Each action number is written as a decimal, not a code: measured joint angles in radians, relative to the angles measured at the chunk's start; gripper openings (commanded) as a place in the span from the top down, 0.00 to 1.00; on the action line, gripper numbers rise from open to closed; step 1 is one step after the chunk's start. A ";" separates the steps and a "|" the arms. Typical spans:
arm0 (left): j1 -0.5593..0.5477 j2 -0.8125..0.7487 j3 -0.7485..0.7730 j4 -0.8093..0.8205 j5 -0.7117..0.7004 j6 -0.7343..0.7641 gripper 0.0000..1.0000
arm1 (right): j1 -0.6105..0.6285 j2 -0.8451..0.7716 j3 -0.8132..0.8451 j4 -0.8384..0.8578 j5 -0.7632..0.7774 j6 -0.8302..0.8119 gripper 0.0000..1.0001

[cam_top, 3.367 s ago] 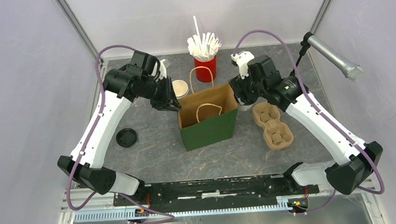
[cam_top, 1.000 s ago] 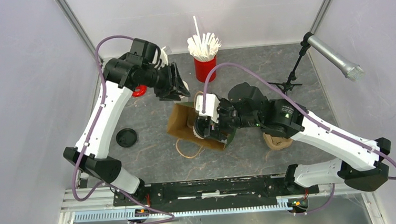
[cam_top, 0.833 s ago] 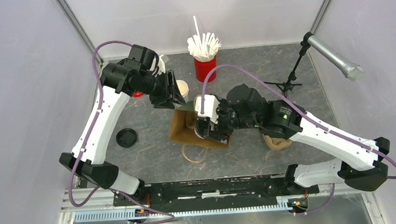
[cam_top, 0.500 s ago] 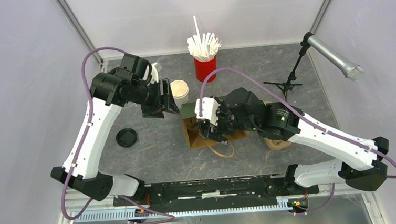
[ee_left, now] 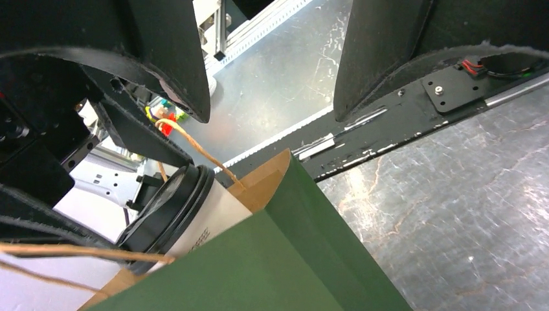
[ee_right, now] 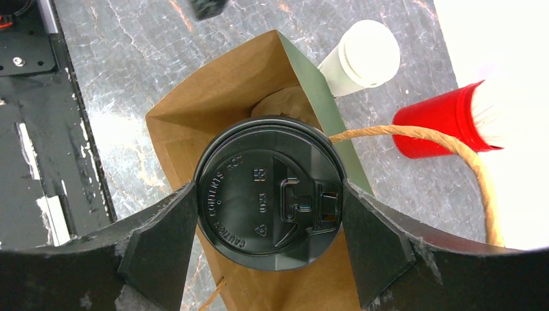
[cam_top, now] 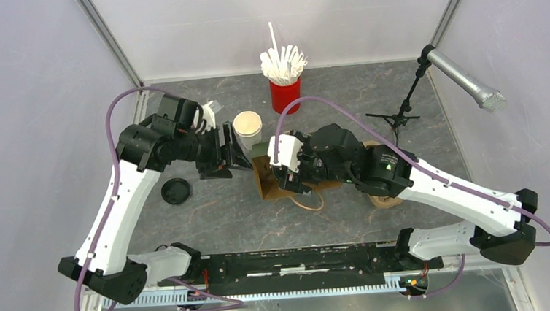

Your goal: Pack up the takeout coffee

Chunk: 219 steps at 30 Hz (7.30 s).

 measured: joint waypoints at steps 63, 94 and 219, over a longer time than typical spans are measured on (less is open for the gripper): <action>0.002 -0.072 -0.215 0.117 -0.018 -0.024 0.28 | 0.190 0.010 -0.097 -0.018 0.204 -0.056 0.36; 0.002 -0.055 -0.339 0.240 -0.091 0.040 0.81 | 0.190 0.006 -0.122 -0.021 0.239 -0.121 0.37; -0.167 -0.259 -0.714 0.680 -0.064 -0.045 0.98 | -0.094 0.048 -0.430 0.276 -0.093 -0.695 0.39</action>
